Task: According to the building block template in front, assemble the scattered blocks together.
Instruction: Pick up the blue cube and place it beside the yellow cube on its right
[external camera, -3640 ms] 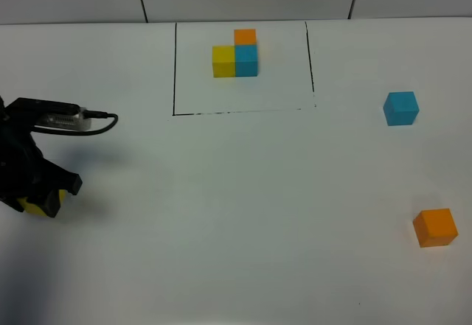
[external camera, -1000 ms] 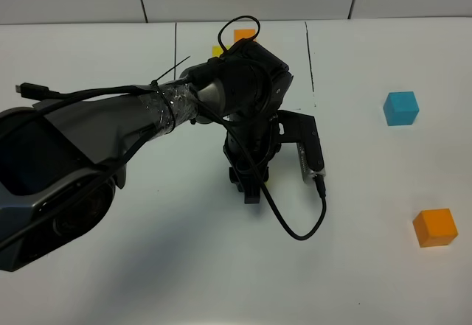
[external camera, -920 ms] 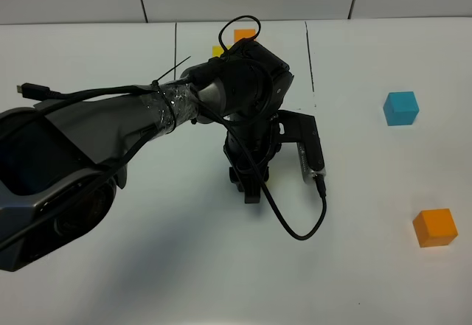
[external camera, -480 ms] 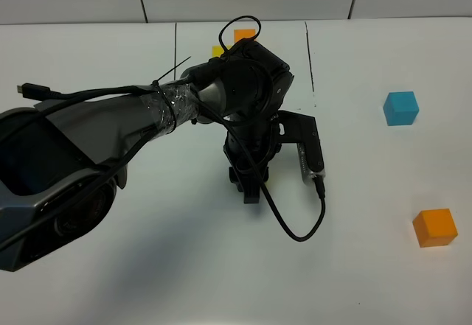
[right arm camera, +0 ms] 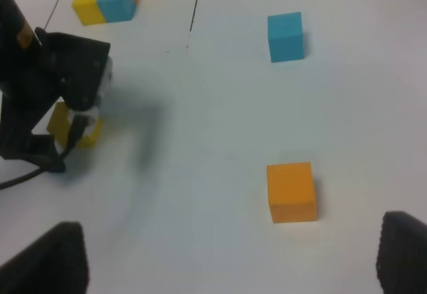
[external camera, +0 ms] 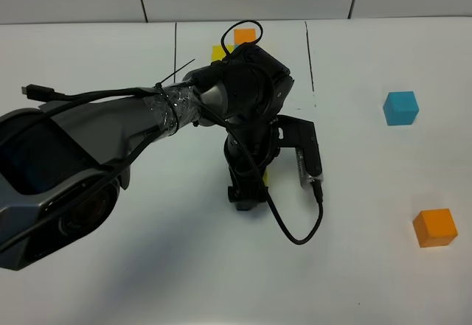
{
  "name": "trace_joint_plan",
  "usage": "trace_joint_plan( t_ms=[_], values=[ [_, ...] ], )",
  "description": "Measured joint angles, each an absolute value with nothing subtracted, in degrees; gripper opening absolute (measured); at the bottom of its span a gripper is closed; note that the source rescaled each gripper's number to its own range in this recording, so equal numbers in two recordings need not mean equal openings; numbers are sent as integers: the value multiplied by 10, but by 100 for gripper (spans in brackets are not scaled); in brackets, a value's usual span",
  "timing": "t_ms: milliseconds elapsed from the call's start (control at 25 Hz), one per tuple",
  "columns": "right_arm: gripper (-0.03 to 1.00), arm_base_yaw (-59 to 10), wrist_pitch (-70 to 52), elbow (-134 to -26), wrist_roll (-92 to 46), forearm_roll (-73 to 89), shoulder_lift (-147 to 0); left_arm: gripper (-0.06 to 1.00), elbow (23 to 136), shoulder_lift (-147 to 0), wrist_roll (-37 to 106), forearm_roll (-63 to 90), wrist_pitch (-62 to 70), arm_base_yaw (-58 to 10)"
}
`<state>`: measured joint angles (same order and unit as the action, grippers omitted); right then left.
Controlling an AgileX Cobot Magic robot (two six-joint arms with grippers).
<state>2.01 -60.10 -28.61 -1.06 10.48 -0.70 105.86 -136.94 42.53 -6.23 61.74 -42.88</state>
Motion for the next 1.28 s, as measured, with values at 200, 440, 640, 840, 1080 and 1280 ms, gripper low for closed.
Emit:
trace_joint_plan(
  t_ms=[200, 440, 640, 840, 1080, 1280],
  values=[
    [75, 20, -600, -286, -11, 105, -7, 100, 1059, -1337, 424, -62, 627, -429],
    [75, 20, -600, -286, -11, 105, -7, 100, 1059, -1288, 371, -64, 644, -427],
    [75, 20, -600, -286, -11, 105, -7, 98, 1059, -1260, 294, -74, 671, -394],
    [75, 20, -600, -286, -11, 105, -7, 94, 1059, -1249, 236, -75, 683, -328],
    [75, 20, -600, -286, -11, 105, -7, 88, 1034, -1198, 198, -66, 683, -258],
    [75, 20, -600, -286, -11, 105, -7, 84, 950, -1100, 172, -62, 683, -205]
  ],
)
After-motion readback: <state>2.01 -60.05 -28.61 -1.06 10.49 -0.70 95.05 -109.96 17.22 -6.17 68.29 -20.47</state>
